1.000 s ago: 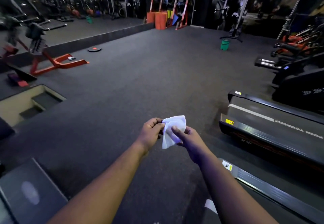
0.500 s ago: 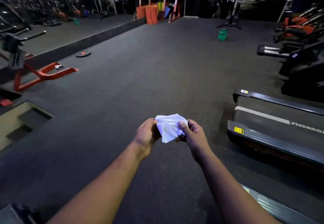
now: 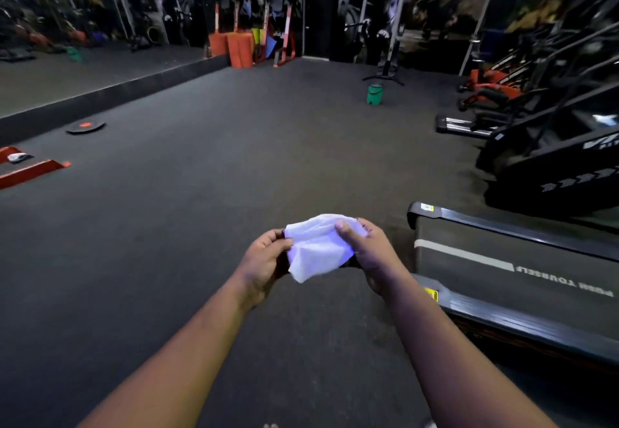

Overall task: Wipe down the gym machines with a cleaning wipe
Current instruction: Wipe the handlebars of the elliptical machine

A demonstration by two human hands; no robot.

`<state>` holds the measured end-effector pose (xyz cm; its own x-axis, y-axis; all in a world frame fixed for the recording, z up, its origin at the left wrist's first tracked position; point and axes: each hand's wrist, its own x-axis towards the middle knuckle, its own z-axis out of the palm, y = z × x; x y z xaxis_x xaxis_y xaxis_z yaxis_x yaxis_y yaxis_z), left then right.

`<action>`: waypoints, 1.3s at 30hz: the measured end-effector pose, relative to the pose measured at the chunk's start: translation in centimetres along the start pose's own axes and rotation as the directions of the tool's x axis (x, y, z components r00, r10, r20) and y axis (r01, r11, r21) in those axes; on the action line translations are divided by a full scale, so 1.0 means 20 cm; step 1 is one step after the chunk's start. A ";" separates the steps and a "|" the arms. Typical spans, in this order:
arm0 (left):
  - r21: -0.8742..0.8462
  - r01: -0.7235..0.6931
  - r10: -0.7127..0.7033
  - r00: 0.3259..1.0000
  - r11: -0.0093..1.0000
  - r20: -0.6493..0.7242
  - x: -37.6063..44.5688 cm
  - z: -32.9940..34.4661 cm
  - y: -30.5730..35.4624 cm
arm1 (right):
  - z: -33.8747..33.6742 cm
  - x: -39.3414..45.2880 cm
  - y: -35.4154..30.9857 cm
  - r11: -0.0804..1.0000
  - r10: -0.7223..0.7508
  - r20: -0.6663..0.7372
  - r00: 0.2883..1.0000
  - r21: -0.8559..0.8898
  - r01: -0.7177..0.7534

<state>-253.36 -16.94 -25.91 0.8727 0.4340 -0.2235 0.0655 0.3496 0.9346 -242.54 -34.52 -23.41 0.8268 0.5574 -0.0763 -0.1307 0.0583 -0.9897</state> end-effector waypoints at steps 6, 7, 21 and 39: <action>0.243 0.124 -0.202 0.921 0.962 0.332 0.65 -0.04 0.18 | 0.01 0.60 -0.16 0.983 0.148 -0.042 0.988 0.112 -0.142; 0.250 0.102 -0.187 0.919 0.963 0.347 0.73 -0.02 0.22 | 0.01 0.67 -0.17 0.980 0.134 -0.043 0.990 0.156 -0.126; 0.169 -0.119 0.069 0.959 0.978 0.275 2.00 0.43 0.51 | -0.42 1.80 -0.14 0.988 0.045 -0.355 0.934 0.152 0.010; 0.415 -0.349 0.354 0.933 0.840 0.069 3.83 0.96 0.79 | -1.28 3.54 -0.41 0.955 -0.279 -0.500 0.820 -0.231 0.185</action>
<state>-176.27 5.91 -23.04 0.8705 0.4716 0.1411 -0.0488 -0.2025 0.9781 -168.85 -16.71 -23.85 0.9878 0.0266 0.1535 0.1543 -0.0330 -0.9875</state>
